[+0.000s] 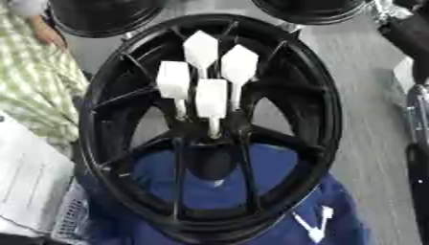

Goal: Pull the pin out of the wheel hub.

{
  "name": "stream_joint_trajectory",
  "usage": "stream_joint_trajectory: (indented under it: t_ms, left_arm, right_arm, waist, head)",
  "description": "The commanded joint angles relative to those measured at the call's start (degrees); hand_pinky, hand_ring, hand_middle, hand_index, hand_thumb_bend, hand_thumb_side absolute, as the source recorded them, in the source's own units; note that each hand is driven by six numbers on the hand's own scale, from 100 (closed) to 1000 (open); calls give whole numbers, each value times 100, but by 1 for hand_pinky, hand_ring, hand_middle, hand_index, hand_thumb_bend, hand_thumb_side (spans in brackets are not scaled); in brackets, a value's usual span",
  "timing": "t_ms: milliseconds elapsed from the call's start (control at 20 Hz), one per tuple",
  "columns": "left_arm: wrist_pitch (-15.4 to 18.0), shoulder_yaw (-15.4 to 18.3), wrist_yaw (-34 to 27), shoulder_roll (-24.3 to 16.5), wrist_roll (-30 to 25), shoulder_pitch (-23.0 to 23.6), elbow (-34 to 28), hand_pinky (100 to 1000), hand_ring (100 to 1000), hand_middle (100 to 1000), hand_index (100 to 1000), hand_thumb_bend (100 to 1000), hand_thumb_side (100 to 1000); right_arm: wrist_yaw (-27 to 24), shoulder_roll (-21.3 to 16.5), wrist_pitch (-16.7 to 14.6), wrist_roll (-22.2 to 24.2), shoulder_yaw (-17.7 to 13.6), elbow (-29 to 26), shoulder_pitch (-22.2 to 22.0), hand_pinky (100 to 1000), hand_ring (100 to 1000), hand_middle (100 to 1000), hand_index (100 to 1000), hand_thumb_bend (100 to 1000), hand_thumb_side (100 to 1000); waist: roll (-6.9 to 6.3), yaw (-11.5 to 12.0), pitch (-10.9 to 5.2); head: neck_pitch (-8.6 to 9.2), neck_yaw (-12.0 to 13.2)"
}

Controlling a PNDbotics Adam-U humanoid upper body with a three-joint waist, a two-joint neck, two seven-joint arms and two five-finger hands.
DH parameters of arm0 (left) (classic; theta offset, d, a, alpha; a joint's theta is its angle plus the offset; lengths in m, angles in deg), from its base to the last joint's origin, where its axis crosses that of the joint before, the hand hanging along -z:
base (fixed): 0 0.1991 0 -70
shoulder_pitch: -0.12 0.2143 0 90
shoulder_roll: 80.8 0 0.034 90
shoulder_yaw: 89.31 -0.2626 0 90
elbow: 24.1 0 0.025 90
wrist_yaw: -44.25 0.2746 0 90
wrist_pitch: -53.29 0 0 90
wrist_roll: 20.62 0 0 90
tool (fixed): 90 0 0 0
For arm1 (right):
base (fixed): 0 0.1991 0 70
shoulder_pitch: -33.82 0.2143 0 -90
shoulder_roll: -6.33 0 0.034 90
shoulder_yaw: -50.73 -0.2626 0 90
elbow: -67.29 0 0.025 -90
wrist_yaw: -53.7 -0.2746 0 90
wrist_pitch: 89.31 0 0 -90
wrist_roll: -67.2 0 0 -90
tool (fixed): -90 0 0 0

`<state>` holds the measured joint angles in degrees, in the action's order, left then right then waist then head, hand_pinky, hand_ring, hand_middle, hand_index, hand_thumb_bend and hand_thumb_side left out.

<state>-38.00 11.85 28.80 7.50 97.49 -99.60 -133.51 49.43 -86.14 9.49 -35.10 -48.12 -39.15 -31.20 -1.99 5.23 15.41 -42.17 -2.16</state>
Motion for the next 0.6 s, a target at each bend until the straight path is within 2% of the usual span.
stream_joint_trajectory:
  t_ms: [50, 250, 400, 600]
  left_arm:
    - [0, 69, 1, -182, 17, -49, -56, 783, 738, 715, 814, 546, 653]
    - [1, 71, 2, -193, 19, -45, -54, 783, 737, 715, 814, 547, 653]
    - [-1, 75, 10, -234, 24, -26, -56, 783, 737, 715, 814, 547, 652]
    - [2, 92, 25, -357, 51, 23, -90, 783, 736, 715, 813, 546, 650]
  right_arm:
    - [-54, -152, -19, 25, -43, -54, 72, 843, 780, 684, 782, 438, 245]
    - [-55, -199, -20, 35, -40, -54, 67, 843, 781, 684, 783, 431, 246]
    - [-103, -404, -25, 81, -12, -54, 89, 844, 783, 688, 784, 431, 245]
    - [-244, -1058, -57, 249, 97, -43, 185, 846, 786, 692, 785, 439, 241]
  waist:
    - [4, 7, -125]
    - [5, 4, -124]
    - [16, -1, -123]
    - [42, -8, -95]
  head:
    - [67, -13]
    - [64, -12]
    - [37, -15]
    - [-4, -29]
